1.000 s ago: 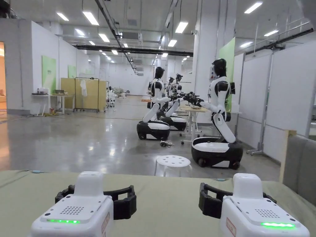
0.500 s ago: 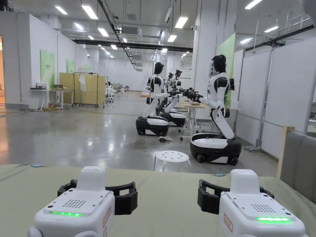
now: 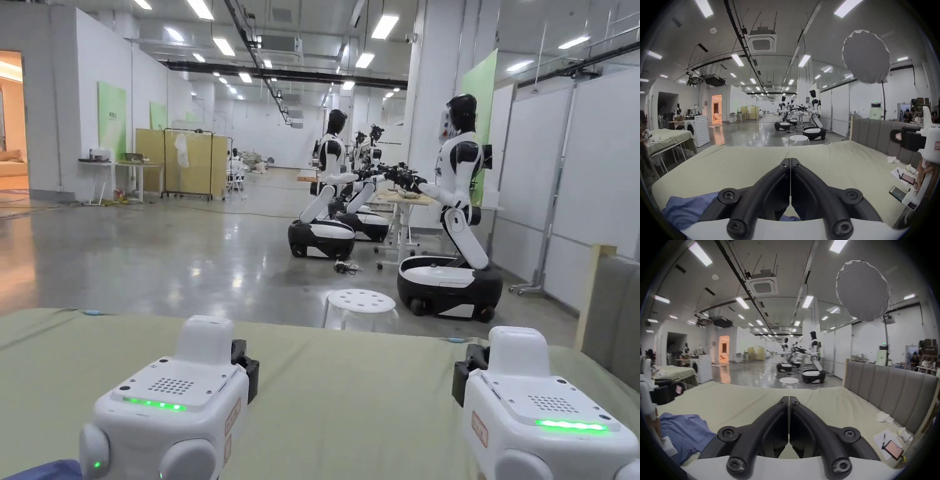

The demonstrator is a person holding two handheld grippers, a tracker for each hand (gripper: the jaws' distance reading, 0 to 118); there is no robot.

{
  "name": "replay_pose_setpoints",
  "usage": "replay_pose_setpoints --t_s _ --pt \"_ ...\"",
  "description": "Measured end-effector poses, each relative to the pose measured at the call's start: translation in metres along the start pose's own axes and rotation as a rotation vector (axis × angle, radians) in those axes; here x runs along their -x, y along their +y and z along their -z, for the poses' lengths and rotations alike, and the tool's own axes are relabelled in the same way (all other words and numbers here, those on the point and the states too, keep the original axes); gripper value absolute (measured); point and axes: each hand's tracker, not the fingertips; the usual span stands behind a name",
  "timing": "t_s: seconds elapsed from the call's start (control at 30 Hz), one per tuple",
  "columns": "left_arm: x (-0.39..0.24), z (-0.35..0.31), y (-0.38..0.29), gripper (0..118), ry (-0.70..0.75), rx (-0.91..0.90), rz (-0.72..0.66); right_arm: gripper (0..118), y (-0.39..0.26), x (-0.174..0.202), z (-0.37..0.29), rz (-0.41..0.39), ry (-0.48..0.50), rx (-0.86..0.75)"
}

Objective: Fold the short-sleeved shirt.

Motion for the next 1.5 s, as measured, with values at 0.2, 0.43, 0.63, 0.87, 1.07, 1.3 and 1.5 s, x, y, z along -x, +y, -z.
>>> replay_pose_setpoints --t_s 0.2,0.43,0.63,0.87,1.07,1.3,1.5 --pt "0.012 -0.001 -0.001 0 -0.034 0.027 -0.019 3 -0.003 -0.009 0.002 0.006 0.089 0.011" --pt "0.080 -0.039 -0.009 0 0.082 0.056 -0.022 3 -0.007 0.035 0.007 0.028 0.177 -0.008" --pt "0.171 -0.127 -0.006 0 0.301 0.040 -0.086 3 -0.003 0.142 0.003 0.078 0.443 -0.019" --pt "0.236 -0.231 -0.010 0 0.522 0.052 -0.084 3 0.005 0.263 -0.038 0.017 0.698 -0.090" --pt "0.246 -0.225 -0.031 0 0.471 0.161 -0.090 3 -0.003 0.272 -0.038 0.016 0.714 -0.045" --pt "0.232 -0.132 -0.083 14 0.159 0.503 -0.184 3 -0.029 0.245 -0.009 -0.029 0.651 0.045" --pt "0.190 -0.040 -0.137 116 0.027 0.722 -0.070 3 -0.058 0.229 0.019 -0.057 0.610 0.131"
